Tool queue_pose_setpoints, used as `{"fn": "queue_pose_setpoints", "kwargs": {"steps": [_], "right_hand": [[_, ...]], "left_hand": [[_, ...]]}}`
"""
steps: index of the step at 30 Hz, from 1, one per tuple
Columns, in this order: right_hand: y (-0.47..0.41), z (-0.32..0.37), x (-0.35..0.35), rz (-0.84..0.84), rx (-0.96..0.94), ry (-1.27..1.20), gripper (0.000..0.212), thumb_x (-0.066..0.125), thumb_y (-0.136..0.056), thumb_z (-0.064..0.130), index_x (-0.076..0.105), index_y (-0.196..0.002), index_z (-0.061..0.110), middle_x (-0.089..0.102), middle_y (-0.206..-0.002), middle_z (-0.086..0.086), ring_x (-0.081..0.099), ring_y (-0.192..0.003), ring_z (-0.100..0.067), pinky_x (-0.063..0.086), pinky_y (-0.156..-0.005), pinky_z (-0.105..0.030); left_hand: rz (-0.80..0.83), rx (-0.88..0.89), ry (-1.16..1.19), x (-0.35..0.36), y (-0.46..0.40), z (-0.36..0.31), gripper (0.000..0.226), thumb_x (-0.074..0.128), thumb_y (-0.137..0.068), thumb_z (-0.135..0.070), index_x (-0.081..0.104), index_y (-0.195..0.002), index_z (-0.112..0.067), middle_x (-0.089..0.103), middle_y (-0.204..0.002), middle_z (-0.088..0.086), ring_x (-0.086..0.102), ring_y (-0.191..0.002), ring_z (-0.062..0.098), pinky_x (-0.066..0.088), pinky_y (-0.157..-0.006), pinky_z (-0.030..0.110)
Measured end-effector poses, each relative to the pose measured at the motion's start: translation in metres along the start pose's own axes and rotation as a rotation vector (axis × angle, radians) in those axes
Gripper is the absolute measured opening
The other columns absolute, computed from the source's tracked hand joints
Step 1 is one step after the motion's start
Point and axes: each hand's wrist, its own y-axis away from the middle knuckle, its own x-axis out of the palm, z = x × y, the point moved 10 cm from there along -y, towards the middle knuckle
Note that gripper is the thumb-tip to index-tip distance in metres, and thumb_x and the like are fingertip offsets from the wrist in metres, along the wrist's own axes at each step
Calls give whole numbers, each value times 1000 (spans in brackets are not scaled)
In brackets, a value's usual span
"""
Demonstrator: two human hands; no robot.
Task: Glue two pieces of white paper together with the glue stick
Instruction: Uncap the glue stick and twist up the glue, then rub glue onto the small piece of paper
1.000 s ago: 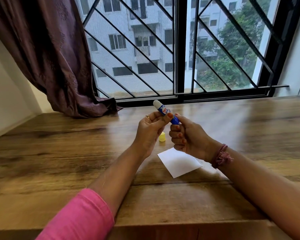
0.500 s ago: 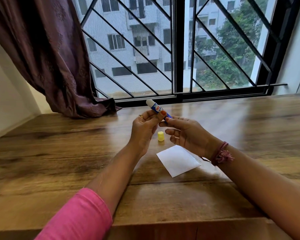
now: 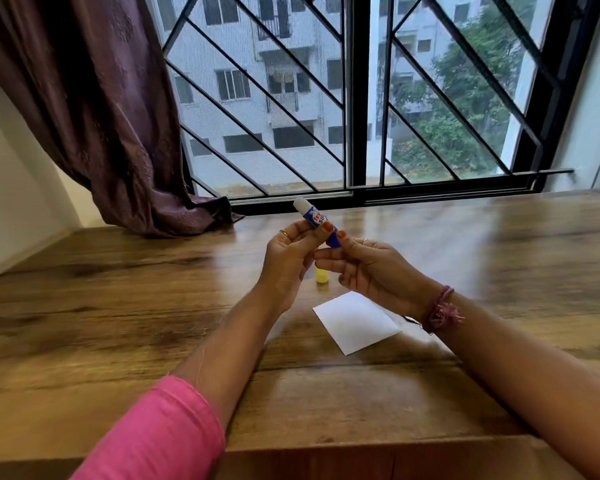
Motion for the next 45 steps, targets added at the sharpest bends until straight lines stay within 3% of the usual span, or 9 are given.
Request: {"fn": "queue_pose_setpoints", "kwargs": {"steps": [4, 10, 14, 18, 21, 23, 27, 37, 45], "right_hand": [[-3, -1, -5, -32, 12, -103, 34, 51, -92, 33, 64, -109, 7, 73, -94, -13, 71, -85, -16, 54, -60, -19], [-3, 4, -10, -39, -21, -131, 39, 65, -82, 31, 66, -111, 5, 64, -95, -11, 52, -80, -16, 54, -64, -20], [-2, 10, -11, -27, -51, -164, 39, 62, -83, 24, 61, -116, 3, 65, -82, -6, 61, -67, -9, 52, -60, -17], [2, 14, -36, -238, -71, -189, 23, 62, -83, 26, 65, -97, 9, 68, -72, -1, 63, -60, -9, 52, -58, -20], [8, 23, -59, -414, -106, -202, 16, 62, -83, 29, 66, -86, 13, 61, -61, 4, 57, -53, -8, 46, -55, -20], [13, 29, -68, -481, -134, -208, 14, 66, -81, 30, 67, -81, 17, 57, -57, 6, 54, -51, -8, 43, -53, -20], [19, 39, -75, -532, -165, -238, 13, 72, -77, 30, 72, -67, 23, 55, -56, 6, 52, -48, -7, 44, -47, -18], [44, 37, -65, -432, -134, -303, 10, 69, -81, 15, 73, -74, 11, 53, -64, 2, 53, -51, -5, 52, -56, -21], [82, 3, -44, -395, -30, 107, 16, 65, -83, 24, 70, -71, 14, 52, -60, -3, 51, -52, -10, 57, -65, -30]], "left_hand": [[53, 3, -13, 6, 2, -4, 32, 72, -74, -16, 66, -104, -9, 75, -93, 4, 70, -88, 15, 56, -76, 23], [141, -10, -215, 17, 7, 0, 36, 73, -77, -20, 66, -110, -11, 71, -105, 13, 66, -104, 28, 49, -97, 41], [123, 45, -442, 14, 5, -10, 35, 75, -77, -25, 66, -111, -21, 73, -97, -3, 67, -92, 14, 53, -77, 27], [198, -4, -702, 9, 3, -10, 43, 79, -73, -34, 59, -109, -21, 61, -83, -4, 55, -62, 1, 43, -52, 14], [418, -83, -907, 12, 11, 4, 31, 79, -75, -35, 66, -101, -23, 51, -63, -11, 44, -54, 3, 34, -49, 12], [546, -144, -1041, 15, 18, 18, 30, 76, -79, -35, 67, -107, -28, 41, -63, -7, 40, -58, 8, 32, -53, 18], [623, -260, -1284, 8, 25, 34, 40, 72, -79, -46, 64, -117, -42, 36, -58, -11, 38, -49, 1, 27, -48, 13], [574, -161, -1226, 14, 38, 32, 35, 77, -74, -46, 69, -107, -35, 43, -54, -16, 40, -49, -1, 29, -48, 12], [527, 43, -1182, 38, 46, 16, 22, 67, -85, -41, 71, -87, -19, 44, -44, -13, 37, -42, 3, 27, -45, 16]]}}
